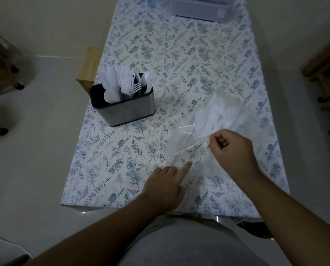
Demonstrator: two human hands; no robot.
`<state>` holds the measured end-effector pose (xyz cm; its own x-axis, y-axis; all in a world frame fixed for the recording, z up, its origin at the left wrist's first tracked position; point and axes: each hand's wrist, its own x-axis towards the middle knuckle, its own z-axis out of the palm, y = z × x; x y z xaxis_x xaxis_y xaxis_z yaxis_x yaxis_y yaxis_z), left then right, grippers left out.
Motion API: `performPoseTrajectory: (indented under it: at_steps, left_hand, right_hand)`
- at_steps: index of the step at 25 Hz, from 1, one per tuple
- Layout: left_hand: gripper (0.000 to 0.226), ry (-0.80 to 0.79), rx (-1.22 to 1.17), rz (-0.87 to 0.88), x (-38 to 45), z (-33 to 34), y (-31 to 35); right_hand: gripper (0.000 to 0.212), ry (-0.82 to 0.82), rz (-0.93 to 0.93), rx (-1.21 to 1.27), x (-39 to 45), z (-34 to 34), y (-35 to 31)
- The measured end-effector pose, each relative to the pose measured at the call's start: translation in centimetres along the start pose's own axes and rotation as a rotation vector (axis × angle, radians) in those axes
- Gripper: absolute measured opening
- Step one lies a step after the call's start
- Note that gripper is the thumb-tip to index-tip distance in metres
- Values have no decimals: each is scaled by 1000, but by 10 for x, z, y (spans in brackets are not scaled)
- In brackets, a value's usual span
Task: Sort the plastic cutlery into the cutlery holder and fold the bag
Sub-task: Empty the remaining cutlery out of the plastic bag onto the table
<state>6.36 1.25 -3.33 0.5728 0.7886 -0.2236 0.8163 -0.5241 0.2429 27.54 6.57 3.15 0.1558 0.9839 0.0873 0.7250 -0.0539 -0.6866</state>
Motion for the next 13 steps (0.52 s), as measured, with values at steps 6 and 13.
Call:
performPoseTrajectory:
  at_steps: [6,13]
  left_hand:
    - [53,-72,-226,-231,-7,-25,-11]
    - [14,227,-1788,-976,9,-68,-9]
  right_hand:
    - [20,34,88,67,1,-11,-7]
    - [12,-613,168,142,-52,41,-53]
